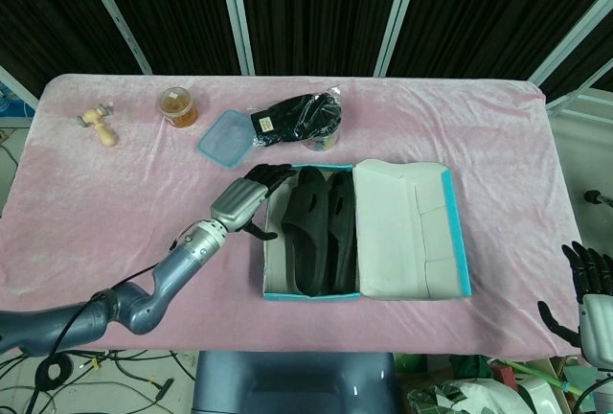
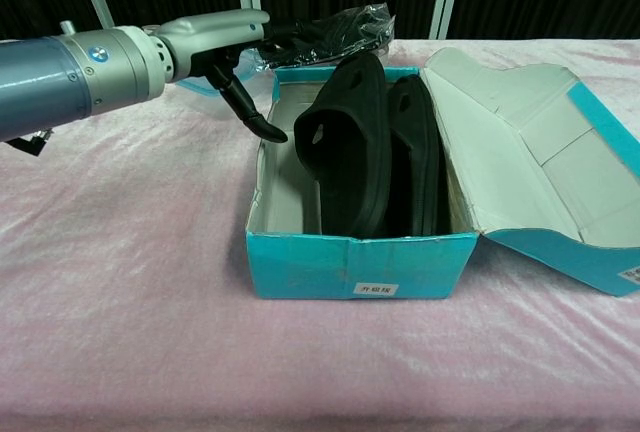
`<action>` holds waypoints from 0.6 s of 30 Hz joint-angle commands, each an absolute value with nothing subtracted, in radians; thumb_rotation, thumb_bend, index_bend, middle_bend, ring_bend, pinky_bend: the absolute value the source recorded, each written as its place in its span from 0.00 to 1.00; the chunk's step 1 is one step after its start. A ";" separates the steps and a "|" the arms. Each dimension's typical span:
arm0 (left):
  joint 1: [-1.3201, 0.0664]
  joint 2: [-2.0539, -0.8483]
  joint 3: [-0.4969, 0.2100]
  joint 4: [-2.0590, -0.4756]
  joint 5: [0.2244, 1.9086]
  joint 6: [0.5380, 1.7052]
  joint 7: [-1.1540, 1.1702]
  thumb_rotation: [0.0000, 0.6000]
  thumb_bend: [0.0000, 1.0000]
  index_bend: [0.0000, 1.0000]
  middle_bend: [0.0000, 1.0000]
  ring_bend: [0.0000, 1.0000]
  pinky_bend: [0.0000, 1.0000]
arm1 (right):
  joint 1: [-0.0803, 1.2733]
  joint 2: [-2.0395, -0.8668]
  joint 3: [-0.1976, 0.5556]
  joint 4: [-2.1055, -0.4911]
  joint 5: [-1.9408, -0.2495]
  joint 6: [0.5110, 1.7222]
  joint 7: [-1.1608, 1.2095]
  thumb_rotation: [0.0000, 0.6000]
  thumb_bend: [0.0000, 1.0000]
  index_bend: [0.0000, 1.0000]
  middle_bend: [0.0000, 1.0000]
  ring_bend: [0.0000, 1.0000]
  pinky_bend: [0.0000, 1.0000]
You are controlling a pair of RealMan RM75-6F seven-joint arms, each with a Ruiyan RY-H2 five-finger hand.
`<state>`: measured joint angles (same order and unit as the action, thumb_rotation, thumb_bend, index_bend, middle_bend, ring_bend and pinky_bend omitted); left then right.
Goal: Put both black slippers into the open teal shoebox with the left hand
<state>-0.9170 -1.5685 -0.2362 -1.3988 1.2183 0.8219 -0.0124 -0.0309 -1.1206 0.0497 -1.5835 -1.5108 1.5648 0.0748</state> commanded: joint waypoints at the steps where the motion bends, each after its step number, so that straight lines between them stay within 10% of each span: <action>1: -0.875 -1.530 -0.230 -1.502 1.213 0.945 0.098 0.98 0.00 0.06 0.09 0.01 0.00 | -0.030 -1.122 0.050 -1.582 -1.512 1.565 0.076 1.00 0.23 0.00 0.04 0.00 0.04; 7: -0.867 -1.526 -0.211 -1.554 1.255 1.013 0.221 0.83 0.00 0.15 0.21 0.08 0.01 | -0.029 -1.123 0.050 -1.583 -1.516 1.565 0.076 1.00 0.23 0.00 0.04 0.00 0.04; 14: -0.894 -1.549 -0.189 -1.567 1.263 1.009 0.388 0.34 0.11 0.15 0.24 0.08 0.01 | -0.033 -1.124 0.049 -1.581 -1.517 1.570 0.082 1.00 0.23 0.00 0.04 0.00 0.04; 18: -0.916 -1.566 -0.188 -1.565 1.239 0.974 0.428 0.30 0.15 0.14 0.24 0.08 0.01 | -0.038 -1.125 0.048 -1.577 -1.517 1.577 0.090 1.00 0.23 0.00 0.04 0.00 0.04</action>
<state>-0.9042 -1.5565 -0.1911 -1.5643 1.2485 0.9894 0.4185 -0.0375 -1.1244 0.0479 -1.5778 -1.5164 1.5760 0.0885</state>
